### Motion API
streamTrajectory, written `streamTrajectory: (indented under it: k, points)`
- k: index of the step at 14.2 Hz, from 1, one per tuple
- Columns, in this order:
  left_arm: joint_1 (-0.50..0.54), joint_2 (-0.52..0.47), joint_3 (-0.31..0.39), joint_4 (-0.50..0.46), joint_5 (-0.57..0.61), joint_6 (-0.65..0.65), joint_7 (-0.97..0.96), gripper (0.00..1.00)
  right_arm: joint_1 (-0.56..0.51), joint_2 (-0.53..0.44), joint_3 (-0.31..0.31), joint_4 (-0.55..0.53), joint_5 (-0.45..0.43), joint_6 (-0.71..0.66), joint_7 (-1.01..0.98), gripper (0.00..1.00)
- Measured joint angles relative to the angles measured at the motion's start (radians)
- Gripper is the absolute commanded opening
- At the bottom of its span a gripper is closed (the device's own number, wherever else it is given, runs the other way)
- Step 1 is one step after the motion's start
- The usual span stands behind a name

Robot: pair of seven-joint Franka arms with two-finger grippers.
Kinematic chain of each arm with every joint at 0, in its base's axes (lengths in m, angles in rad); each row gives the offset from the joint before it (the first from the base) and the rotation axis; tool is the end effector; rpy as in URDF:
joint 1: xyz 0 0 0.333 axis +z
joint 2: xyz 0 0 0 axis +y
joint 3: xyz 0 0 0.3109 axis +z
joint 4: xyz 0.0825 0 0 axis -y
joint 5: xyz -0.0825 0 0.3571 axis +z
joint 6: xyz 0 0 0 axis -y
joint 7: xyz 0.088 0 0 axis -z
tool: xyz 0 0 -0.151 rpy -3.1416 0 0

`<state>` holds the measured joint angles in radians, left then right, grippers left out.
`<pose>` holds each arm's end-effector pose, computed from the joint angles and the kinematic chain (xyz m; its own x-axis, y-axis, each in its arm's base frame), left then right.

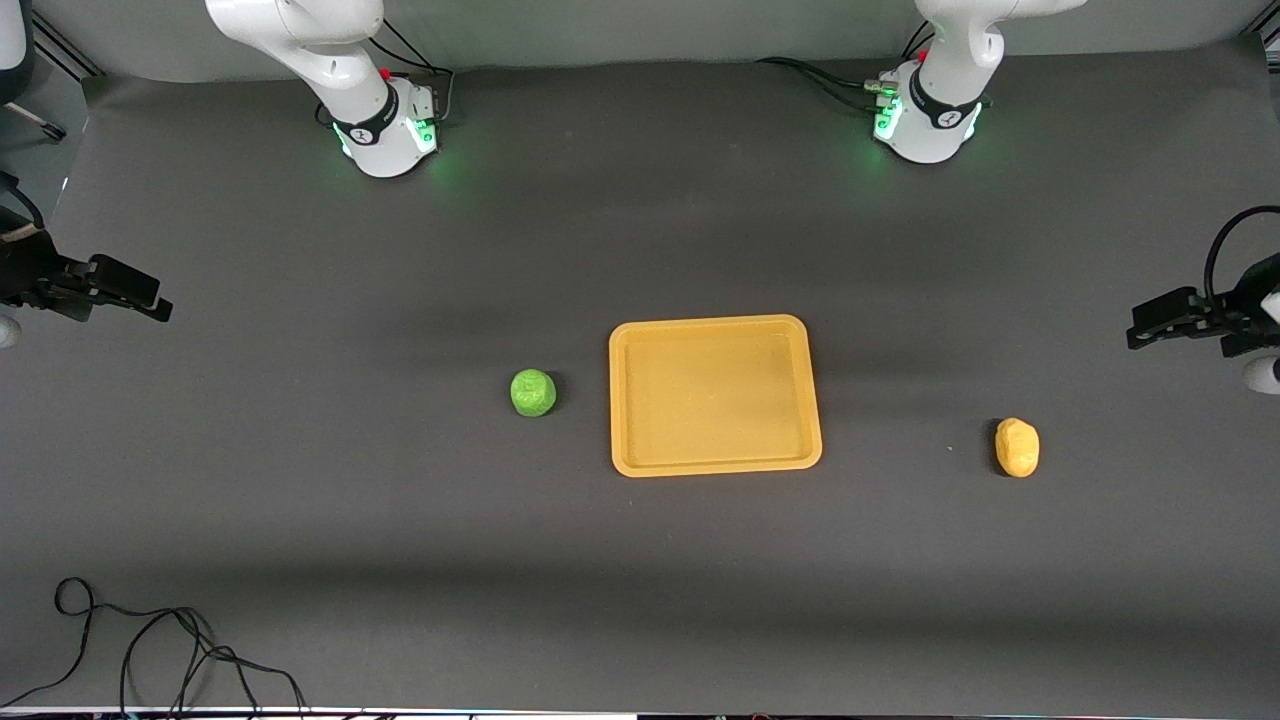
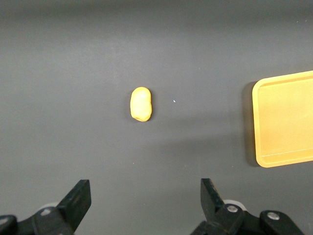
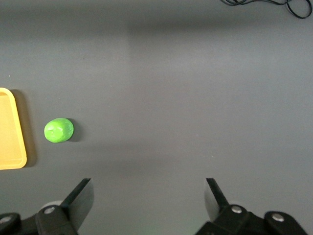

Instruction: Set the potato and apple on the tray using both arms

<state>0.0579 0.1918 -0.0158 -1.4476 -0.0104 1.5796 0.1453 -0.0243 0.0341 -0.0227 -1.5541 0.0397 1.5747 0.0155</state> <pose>0.5805 0.0236 0.5243 0.9930 -0.1029 -0.0572 -0.1018 -0.9946 0.0219 0.5372 -0.0191 0.5651 0.9979 -0.0626 -0.0141 -0.0631 -0.9973 -0.0387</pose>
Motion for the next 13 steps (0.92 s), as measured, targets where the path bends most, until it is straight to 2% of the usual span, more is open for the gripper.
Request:
streamTrajectory:
  k: [4,6,10,13]
  points:
    - [0.0,0.091,0.0,-0.009,0.0,0.005,0.0,0.92,0.03,-0.005,0.004,-0.019,-0.005,0.012,-0.01,1.0]
    - [-0.005,0.152,-0.001,-0.015,0.0,0.034,0.0,0.9,0.043,-0.032,0.005,-0.076,-0.005,0.063,-0.048,1.0]
    - [-0.02,0.237,-0.004,-0.105,0.001,0.226,0.0,0.91,0.111,-0.064,0.006,-0.163,-0.005,0.129,-0.055,1.0]
    - [-0.01,0.321,0.006,-0.145,0.053,0.373,0.0,0.91,0.222,-0.01,0.008,-0.144,-0.005,0.178,0.057,1.0]
